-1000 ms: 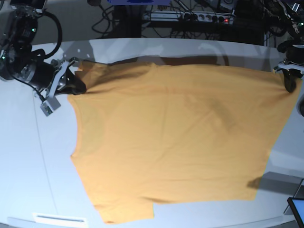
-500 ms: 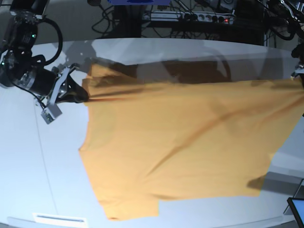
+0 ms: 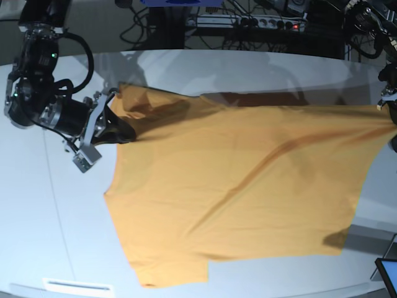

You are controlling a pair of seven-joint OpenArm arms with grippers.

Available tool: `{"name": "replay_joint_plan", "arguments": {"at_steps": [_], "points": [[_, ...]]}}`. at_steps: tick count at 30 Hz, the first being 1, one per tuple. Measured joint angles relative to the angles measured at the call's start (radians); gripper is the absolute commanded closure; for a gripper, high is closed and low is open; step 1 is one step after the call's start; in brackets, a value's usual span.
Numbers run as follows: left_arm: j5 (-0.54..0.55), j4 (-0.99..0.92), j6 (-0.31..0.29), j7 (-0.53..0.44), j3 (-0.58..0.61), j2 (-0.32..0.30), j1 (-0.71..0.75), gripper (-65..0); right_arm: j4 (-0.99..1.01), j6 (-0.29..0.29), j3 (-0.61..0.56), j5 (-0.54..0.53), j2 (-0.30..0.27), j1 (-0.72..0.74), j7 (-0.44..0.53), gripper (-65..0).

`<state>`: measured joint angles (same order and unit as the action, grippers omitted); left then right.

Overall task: Fold the T-shirt properly
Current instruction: 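Drag the held edge across the shirt, folding it over the body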

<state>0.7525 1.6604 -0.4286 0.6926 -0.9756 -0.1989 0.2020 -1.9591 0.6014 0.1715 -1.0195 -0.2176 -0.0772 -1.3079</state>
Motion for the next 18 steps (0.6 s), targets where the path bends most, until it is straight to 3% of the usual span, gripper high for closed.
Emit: {"name": "replay_joint_plan", "arguments": {"at_steps": [8,18], "points": [[-0.185,-0.013,-0.005,-0.002,0.0,0.022,-0.083,0.0,0.013,0.0,-0.033,0.052,-0.001,0.048,0.002,-0.3],[-0.21,-0.013,-0.008,0.004,0.001,0.016,-0.142,0.0,0.05,0.0,-0.037,0.056,0.023,0.098,0.006,-0.3]]}}
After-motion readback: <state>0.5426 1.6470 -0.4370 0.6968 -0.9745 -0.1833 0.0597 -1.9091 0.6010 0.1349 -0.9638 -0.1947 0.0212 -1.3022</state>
